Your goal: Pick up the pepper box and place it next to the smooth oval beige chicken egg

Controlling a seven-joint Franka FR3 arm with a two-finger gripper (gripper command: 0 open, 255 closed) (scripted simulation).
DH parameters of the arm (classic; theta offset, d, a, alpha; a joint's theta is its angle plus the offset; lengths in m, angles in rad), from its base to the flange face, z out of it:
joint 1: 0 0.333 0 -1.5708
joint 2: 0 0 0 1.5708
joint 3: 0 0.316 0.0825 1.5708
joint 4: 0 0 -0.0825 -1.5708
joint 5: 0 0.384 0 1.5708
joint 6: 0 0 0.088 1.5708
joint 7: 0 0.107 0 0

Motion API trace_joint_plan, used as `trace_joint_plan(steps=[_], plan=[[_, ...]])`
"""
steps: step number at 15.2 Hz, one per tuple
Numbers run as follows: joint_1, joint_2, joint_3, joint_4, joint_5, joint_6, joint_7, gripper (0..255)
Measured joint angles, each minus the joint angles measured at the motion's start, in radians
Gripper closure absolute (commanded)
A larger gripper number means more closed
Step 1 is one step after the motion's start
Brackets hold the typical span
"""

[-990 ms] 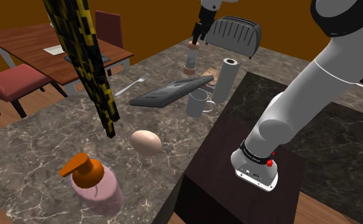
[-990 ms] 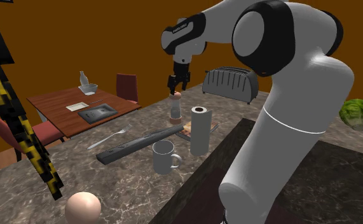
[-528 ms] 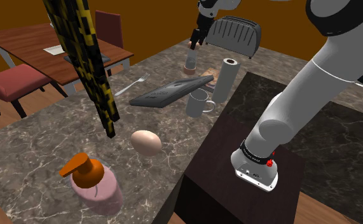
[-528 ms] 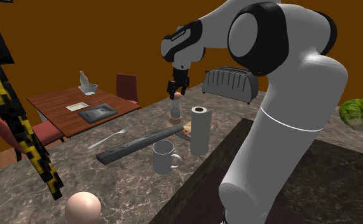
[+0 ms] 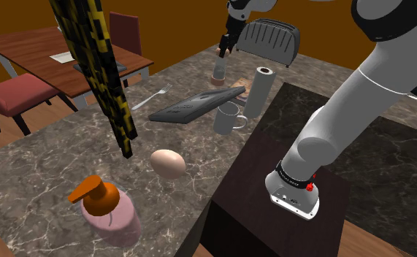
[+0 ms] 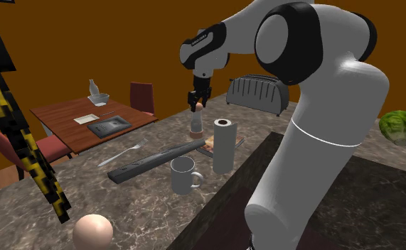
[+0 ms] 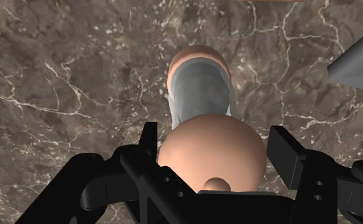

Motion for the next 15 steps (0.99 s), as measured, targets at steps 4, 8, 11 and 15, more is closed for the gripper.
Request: trace_joint_plan(steps=[4,8,11,15], plan=[[0.0,0.0,0.0,0.0,0.0,0.0,0.0,255],[0.0,-0.002,0.0,0.004,-0.001,-0.007,0.001,255],[0.001,-0.006,0.002,0.033,-0.003,-0.039,0.005,255],[0.002,-0.007,0.003,0.081,-0.004,-0.088,0.009,255]])
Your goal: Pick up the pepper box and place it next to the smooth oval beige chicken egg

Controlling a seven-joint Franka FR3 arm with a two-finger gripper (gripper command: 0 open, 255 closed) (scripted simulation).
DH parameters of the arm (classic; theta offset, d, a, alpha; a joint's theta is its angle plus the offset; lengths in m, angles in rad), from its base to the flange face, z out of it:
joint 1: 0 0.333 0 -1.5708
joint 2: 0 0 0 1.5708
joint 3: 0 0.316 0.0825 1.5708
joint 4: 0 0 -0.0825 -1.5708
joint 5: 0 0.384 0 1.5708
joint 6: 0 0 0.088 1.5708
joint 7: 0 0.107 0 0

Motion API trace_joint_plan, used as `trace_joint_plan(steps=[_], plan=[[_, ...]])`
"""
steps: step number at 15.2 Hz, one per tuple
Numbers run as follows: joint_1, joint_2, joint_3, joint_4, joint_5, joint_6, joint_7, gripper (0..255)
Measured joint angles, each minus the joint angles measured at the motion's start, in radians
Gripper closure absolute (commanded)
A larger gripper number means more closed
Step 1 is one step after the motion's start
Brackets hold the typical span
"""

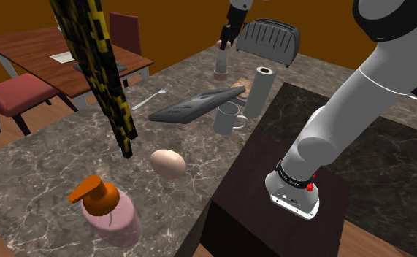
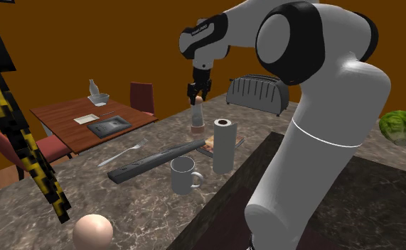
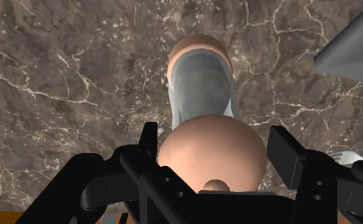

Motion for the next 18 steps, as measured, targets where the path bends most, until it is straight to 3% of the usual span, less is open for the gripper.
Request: trace_joint_plan(steps=[18], plan=[[0.002,0.025,0.0,0.275,0.007,-0.252,0.007,255]])
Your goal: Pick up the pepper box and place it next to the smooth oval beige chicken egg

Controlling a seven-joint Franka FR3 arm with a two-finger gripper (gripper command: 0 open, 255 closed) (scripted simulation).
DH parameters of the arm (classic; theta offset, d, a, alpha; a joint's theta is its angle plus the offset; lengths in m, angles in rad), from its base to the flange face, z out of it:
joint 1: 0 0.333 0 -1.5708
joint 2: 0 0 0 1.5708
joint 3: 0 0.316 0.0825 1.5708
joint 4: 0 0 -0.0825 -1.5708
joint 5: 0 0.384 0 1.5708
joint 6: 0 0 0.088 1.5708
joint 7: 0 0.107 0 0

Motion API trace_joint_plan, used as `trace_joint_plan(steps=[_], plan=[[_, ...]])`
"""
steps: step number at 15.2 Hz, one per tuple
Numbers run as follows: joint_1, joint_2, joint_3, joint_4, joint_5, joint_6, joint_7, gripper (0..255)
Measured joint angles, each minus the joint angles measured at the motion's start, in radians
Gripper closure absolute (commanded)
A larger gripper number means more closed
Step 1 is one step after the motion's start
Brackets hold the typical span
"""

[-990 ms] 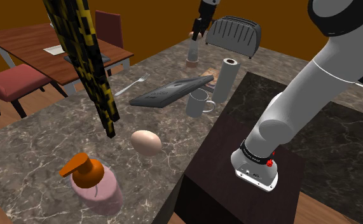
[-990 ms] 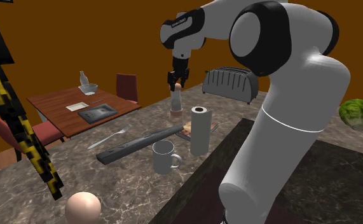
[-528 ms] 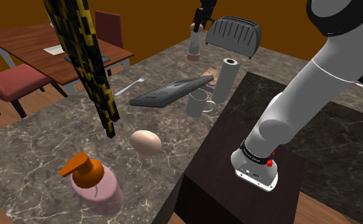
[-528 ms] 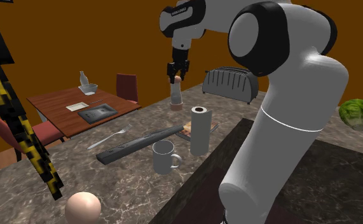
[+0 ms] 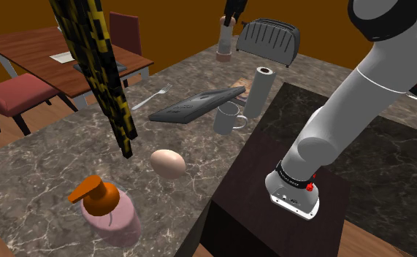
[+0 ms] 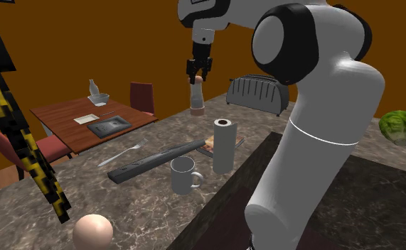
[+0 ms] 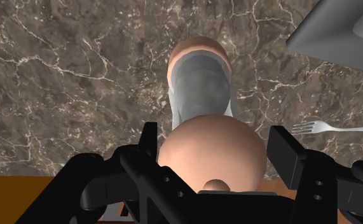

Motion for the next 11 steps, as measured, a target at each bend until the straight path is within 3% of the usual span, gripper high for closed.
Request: trace_joint_plan(steps=[11], plan=[[-0.004,0.059,-0.01,0.212,0.023,-0.158,-0.007,255]])
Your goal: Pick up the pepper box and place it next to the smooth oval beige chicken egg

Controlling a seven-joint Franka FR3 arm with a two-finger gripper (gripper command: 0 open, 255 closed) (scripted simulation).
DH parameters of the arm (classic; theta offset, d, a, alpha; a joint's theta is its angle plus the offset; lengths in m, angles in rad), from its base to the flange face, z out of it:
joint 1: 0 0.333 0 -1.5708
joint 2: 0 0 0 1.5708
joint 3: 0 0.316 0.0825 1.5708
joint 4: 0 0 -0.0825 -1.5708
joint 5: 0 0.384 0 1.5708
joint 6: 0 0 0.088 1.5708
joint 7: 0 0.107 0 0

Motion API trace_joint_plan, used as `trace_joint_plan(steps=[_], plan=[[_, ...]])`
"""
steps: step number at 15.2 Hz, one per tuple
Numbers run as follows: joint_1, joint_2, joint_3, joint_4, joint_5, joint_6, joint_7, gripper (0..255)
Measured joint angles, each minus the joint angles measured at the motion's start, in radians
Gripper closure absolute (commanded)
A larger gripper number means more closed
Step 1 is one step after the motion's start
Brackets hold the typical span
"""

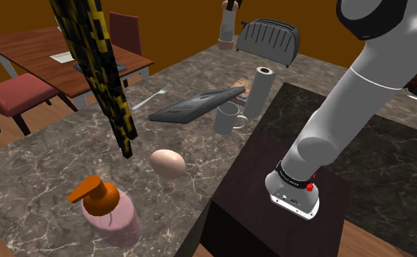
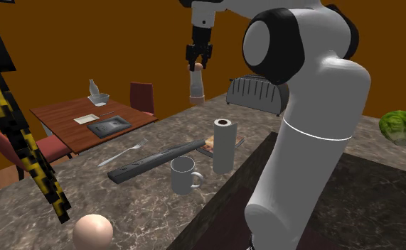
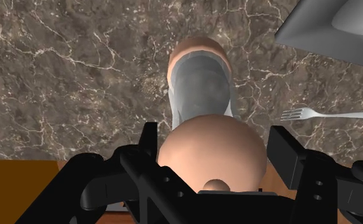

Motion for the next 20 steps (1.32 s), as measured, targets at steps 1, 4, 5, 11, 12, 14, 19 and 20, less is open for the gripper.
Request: trace_joint_plan(steps=[1,4,5,11,12,14,19,20], plan=[[-0.001,0.011,-0.002,0.029,0.004,-0.019,-0.002,255],[-0.007,0.038,-0.009,0.105,0.016,-0.071,-0.009,255],[-0.008,0.046,-0.011,0.127,0.02,-0.086,-0.01,255],[-0.023,0.113,-0.023,0.299,0.052,-0.197,-0.018,255],[-0.026,0.126,-0.026,0.331,0.059,-0.217,-0.019,255],[-0.021,0.121,-0.022,0.343,0.056,-0.234,-0.011,255],[0.048,-0.058,0.049,0.142,-0.029,-0.192,0.098,255],[0.058,-0.098,0.067,0.096,-0.044,-0.183,0.123,255]])
